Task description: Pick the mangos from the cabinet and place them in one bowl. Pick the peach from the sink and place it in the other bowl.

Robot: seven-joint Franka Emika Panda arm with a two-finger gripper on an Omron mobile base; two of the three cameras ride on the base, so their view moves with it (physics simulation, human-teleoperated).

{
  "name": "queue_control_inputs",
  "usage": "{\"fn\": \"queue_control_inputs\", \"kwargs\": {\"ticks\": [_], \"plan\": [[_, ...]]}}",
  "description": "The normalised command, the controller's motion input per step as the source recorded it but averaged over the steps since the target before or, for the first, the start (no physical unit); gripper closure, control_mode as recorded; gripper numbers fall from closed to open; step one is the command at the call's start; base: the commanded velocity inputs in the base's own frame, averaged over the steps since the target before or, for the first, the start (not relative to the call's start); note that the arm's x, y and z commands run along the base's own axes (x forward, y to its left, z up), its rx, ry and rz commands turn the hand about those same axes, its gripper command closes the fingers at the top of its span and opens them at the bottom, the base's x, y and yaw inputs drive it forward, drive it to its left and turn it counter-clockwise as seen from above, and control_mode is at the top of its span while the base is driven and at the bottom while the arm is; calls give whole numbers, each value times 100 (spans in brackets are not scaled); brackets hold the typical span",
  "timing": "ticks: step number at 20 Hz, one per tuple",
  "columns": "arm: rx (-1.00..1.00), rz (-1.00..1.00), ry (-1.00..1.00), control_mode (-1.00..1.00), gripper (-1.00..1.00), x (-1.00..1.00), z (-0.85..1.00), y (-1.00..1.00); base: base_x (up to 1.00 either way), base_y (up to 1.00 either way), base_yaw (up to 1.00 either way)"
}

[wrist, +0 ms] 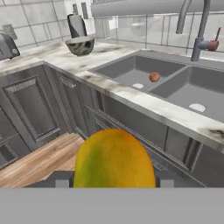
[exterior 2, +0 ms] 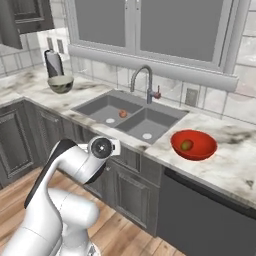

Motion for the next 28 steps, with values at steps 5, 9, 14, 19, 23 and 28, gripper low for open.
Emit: {"fn": "queue_control_inputs", "kwargs": {"ticks": [5, 9, 14, 19, 23, 28], "plan": [[0, 0, 0, 100, 100, 0, 0, 0, -6, -2, -25], [0, 0, 0, 100, 100, 0, 0, 0, 0, -4, -24], [0, 0, 0, 100, 100, 0, 0, 0, 1, -8, -22], [0, 0, 0, 100, 100, 0, 0, 0, 10, -14, -19], [0, 0, 0, 100, 100, 0, 0, 0, 21, -20, -16], [0, 0, 0, 100, 100, 0, 0, 0, 39, -18, -14]]}}
